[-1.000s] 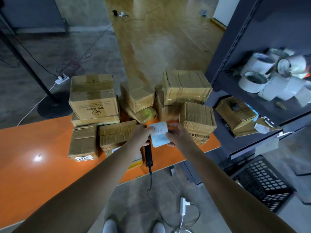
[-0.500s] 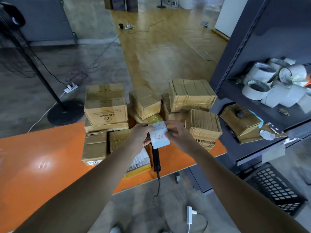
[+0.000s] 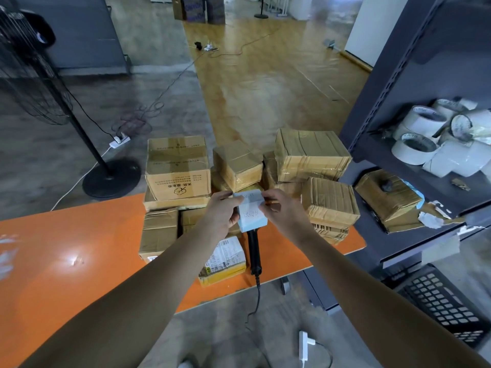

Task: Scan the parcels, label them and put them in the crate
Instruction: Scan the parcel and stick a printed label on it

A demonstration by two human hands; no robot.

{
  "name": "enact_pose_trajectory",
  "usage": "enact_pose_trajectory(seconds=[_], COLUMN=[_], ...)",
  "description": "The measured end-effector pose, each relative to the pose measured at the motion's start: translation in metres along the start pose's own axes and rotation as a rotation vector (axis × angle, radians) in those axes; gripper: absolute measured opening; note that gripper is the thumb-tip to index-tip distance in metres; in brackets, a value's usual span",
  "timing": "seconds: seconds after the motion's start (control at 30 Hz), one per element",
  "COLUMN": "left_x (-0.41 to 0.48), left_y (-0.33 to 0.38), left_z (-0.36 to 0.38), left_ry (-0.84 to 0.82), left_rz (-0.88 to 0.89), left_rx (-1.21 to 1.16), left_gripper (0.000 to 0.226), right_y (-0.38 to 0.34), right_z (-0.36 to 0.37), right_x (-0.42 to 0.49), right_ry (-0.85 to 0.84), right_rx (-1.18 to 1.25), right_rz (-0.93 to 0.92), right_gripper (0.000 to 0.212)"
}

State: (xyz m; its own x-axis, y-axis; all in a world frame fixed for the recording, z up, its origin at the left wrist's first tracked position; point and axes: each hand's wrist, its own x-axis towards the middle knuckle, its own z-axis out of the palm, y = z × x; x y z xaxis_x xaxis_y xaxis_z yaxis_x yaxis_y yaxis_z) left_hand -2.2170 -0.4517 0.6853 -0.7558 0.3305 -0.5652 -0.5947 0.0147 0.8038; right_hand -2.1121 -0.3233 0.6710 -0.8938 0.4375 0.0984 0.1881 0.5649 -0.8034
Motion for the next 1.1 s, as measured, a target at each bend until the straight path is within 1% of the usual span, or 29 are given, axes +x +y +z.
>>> enact_pose_trajectory(seconds=[0.07,0.17,0.3,0.47,0.63,0.73,0.8,0.87,0.97,1.03,1.1], left_x=[0.0,-0.001,0.0,0.0,-0.001,-0.002,0.0,0.001,0.001,0.0,0.0], left_y=[0.001,0.0,-0.001,-0.001,0.001,0.003,0.003,0.001,-0.002,-0.003,-0.002], left_z=[0.0,-0.002,-0.002,0.001,0.003,0.001,-0.001,-0.003,-0.003,-0.003,-0.002], left_ry=[0.01,0.0,0.002,0.0,0.007,0.016,0.021,0.016,0.007,0.006,0.006], left_rz=[0.018,0.038,0.056,0.084,0.041,-0.003,-0.007,0.003,0.024,0.032,0.028], left_rx=[-0.002,-0.008,-0.003,0.024,0.017,-0.004,-0.013,-0.003,0.016,0.033,0.021], left_gripper=[0.037,0.038,0.032,0.025,0.023,0.015,0.019,0.03,0.034,0.035,0.034], right_y=[-0.003,-0.007,-0.011,-0.014,-0.016,-0.014,-0.012,-0.009,-0.009,-0.01,-0.011], right_z=[0.001,0.0,0.0,-0.002,-0.005,-0.008,-0.011,-0.012,-0.009,-0.005,-0.003], right_x=[0.001,0.002,0.003,0.001,-0.004,-0.006,-0.005,-0.003,-0.001,-0.002,-0.001], right_ry=[0.019,0.044,0.052,0.116,0.141,0.139,0.093,0.041,-0.038,-0.027,0.027], right_rx=[-0.035,-0.07,-0.093,-0.124,-0.17,-0.165,-0.133,-0.112,-0.116,-0.156,-0.18], right_rz=[-0.012,-0.018,0.004,-0.065,-0.14,-0.148,-0.105,-0.06,-0.066,-0.09,-0.106], right_gripper=[0.033,0.027,0.02,0.012,0.008,0.009,0.008,0.01,0.024,0.026,0.02])
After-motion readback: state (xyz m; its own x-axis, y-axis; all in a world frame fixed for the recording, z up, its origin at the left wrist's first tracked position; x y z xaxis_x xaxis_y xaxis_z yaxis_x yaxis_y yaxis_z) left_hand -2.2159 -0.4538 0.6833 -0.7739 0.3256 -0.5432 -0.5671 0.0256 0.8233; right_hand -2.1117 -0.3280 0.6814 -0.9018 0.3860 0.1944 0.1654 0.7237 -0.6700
